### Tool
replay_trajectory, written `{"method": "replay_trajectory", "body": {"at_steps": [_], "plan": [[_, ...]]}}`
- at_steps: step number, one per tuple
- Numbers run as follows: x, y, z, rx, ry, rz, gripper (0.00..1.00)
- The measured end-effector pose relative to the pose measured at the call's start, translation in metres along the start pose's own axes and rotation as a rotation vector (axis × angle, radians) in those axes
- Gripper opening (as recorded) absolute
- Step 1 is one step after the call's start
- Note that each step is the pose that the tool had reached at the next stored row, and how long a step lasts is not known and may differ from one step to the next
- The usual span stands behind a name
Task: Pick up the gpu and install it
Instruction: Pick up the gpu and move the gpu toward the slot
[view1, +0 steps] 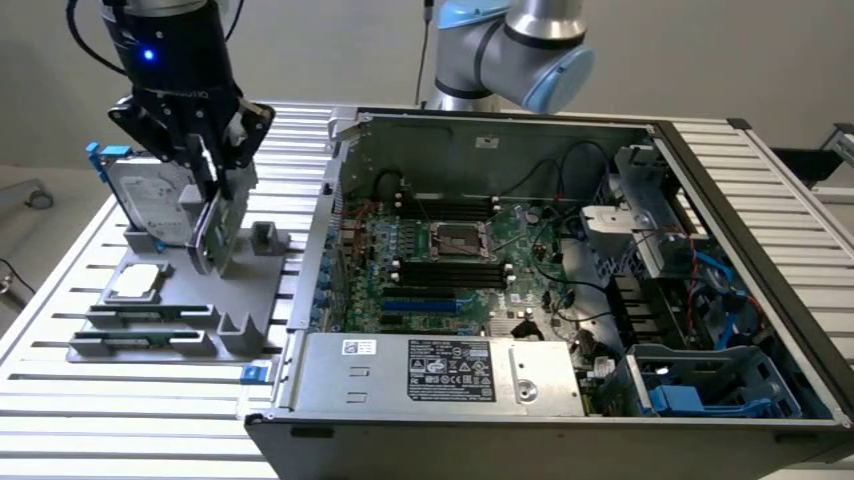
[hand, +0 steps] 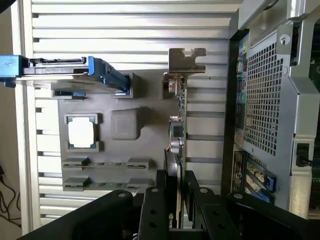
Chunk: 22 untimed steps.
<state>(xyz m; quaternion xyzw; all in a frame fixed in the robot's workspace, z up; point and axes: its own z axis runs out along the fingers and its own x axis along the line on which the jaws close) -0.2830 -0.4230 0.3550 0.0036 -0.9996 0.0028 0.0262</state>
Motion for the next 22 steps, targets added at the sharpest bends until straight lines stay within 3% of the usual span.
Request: {"method": "replay_trajectory", "body": {"at_steps": [3, 8, 22], "plan": [[-0.007, -0.0001, -0.0143, 0.0000, 0.0036, 0.000, 0.26], [-0.025, -0.0004, -0.0359, -0.0003, 0.0165, 0.000, 0.26], [-0.086, -0.0010, -0.0726, -0.0005, 0.0711, 0.000, 0.26]]}}
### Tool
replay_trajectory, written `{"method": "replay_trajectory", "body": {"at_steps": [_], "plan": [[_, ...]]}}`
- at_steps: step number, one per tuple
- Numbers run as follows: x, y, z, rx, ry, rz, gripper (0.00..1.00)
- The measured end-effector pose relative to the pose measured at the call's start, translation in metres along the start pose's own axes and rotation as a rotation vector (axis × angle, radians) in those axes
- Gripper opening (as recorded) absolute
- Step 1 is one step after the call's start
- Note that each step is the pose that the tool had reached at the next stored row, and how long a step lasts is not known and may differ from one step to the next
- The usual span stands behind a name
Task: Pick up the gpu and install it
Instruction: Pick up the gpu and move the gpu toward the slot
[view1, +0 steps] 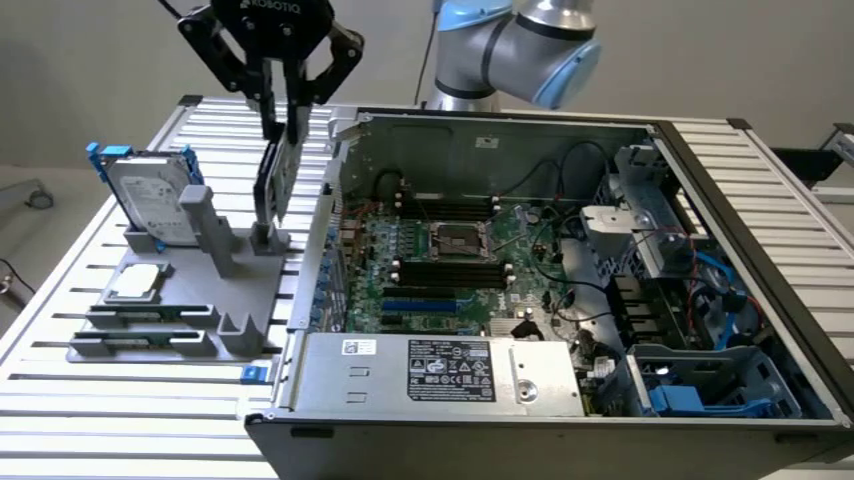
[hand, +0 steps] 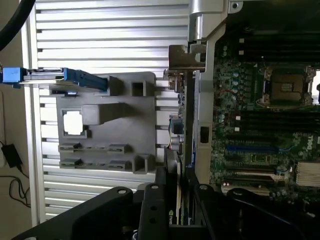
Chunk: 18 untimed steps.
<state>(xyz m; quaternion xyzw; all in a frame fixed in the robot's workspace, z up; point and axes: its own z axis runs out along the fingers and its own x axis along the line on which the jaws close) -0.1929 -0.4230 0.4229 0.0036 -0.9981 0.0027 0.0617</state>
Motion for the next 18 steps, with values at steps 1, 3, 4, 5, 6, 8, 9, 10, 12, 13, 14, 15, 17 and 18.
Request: {"method": "replay_trajectory", "body": {"at_steps": [1, 3, 4, 5, 6, 8, 9, 10, 12, 13, 14, 15, 17, 18], "plan": [[-0.004, 0.0000, -0.0028, 0.0000, 0.0035, 0.000, 0.26], [-0.013, -0.0001, -0.0086, -0.0002, 0.0104, 0.000, 0.26], [-0.017, -0.0002, -0.0109, -0.0002, 0.0126, 0.000, 0.26], [-0.021, -0.0002, -0.0124, -0.0001, 0.0141, 0.000, 0.26], [-0.026, -0.0003, -0.0133, 0.0000, 0.0149, 0.000, 0.26], [-0.035, -0.0003, -0.0145, 0.0000, 0.0155, 0.000, 0.26], [-0.039, -0.0004, -0.0150, 0.0000, 0.0156, 0.000, 0.26], [-0.044, -0.0004, -0.0156, -0.0001, 0.0156, 0.000, 0.26], [-0.053, -0.0005, -0.0167, -0.0001, 0.0157, 0.000, 0.26], [-0.057, -0.0005, -0.0172, -0.0001, 0.0156, 0.000, 0.26], [-0.062, -0.0005, -0.0176, -0.0001, 0.0157, 0.000, 0.26], [-0.067, -0.0006, -0.0177, 0.0000, 0.0157, 0.000, 0.26], [-0.076, -0.0006, -0.0169, -0.0001, 0.0156, 0.000, 0.26], [-0.080, -0.0006, -0.0159, -0.0001, 0.0157, 0.000, 0.26]]}}
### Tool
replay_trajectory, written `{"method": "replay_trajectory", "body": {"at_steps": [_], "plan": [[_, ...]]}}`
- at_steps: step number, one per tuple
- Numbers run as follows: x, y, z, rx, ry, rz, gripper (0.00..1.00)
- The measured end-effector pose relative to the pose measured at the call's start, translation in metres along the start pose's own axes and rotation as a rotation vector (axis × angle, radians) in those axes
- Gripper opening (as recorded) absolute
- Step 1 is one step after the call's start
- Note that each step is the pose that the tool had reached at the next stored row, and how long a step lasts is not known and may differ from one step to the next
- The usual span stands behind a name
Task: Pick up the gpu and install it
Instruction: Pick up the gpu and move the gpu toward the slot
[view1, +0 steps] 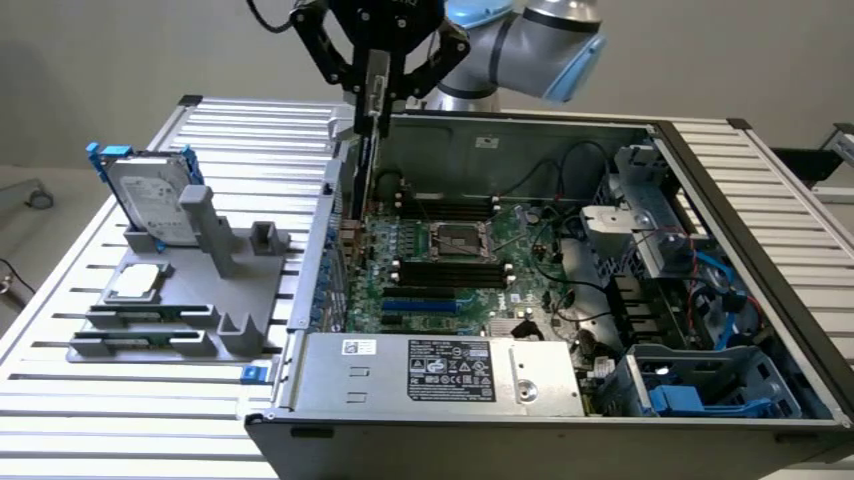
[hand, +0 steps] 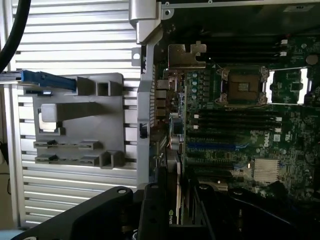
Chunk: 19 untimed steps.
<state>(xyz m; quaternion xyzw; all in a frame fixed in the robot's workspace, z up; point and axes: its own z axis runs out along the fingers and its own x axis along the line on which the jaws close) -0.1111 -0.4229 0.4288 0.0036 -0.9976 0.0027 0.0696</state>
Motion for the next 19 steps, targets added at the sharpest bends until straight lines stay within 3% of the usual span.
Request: {"method": "replay_trajectory", "body": {"at_steps": [15, 17, 19], "plan": [[-0.071, 0.0012, 0.0143, 0.0001, -0.0005, 0.000, 0.26], [-0.079, 0.0011, 0.0144, 0.0001, -0.0028, 0.000, 0.26], [-0.082, 0.0011, 0.0145, 0.0005, -0.0116, -0.001, 0.26]]}}
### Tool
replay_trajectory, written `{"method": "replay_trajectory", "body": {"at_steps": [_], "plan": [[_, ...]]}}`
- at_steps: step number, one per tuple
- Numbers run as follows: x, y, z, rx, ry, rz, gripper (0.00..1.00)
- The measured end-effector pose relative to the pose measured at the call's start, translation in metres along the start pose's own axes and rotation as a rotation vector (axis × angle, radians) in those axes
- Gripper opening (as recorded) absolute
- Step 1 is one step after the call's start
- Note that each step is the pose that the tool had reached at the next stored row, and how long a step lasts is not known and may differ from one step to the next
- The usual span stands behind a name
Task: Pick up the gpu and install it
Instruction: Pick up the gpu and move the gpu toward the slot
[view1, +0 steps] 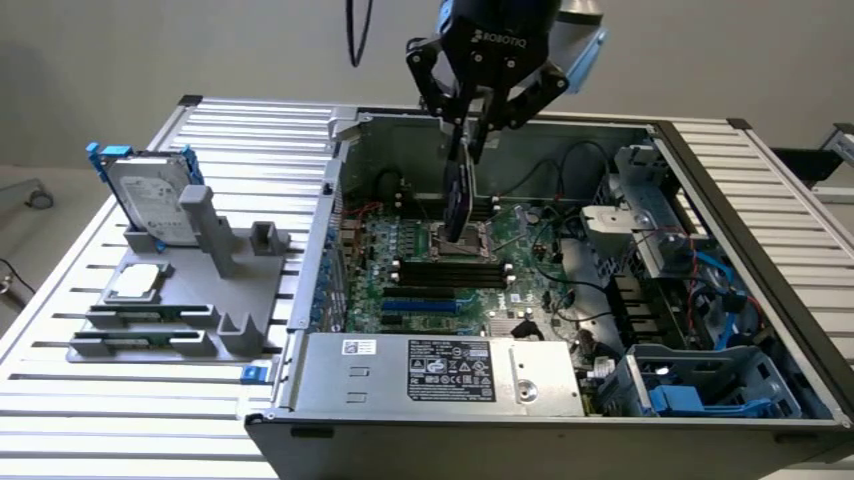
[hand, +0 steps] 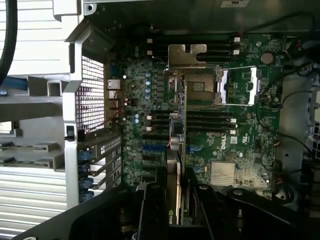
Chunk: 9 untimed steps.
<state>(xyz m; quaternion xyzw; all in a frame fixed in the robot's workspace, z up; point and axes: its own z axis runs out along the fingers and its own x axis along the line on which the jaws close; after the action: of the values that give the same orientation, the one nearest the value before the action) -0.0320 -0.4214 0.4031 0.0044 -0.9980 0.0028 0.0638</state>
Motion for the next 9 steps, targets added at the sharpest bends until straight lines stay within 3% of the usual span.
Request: {"method": "replay_trajectory", "body": {"at_steps": [4, 9], "plan": [[-0.0023, -0.0001, 0.0010, 0.0007, -0.0249, -0.006, 0.26], [-0.0024, -0.0003, 0.0019, -0.0002, -0.0267, -0.007, 0.26]]}}
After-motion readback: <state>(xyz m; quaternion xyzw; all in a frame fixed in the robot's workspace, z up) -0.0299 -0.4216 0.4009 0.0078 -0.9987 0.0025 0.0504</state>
